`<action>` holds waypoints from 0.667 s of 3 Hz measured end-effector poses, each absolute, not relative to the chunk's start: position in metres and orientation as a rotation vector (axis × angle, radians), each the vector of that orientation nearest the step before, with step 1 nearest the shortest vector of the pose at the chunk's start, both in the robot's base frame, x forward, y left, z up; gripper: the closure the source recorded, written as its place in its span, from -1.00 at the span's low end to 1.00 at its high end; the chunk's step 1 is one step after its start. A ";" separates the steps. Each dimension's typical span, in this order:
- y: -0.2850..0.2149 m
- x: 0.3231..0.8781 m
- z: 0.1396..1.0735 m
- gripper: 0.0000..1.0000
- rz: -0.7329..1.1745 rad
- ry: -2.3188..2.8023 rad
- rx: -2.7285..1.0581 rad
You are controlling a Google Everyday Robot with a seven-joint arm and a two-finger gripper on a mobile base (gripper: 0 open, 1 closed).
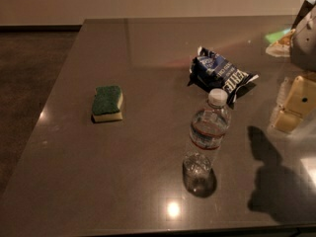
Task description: Knock water bottle over
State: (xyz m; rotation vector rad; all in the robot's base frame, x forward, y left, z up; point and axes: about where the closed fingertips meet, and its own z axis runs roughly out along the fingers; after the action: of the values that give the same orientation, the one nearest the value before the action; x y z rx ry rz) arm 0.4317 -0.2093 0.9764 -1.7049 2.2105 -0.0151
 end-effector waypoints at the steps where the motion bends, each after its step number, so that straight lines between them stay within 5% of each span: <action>1: -0.185 0.415 0.975 -1.00 0.165 2.135 -1.677; 2: -0.151 0.396 0.966 -1.00 0.324 2.040 -1.653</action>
Offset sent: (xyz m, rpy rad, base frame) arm -0.0548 0.0905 -0.0257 0.4175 0.0564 0.1342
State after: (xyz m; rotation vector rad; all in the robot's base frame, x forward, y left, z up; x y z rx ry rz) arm 0.3959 -0.1506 0.9663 -1.6526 2.0403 0.3241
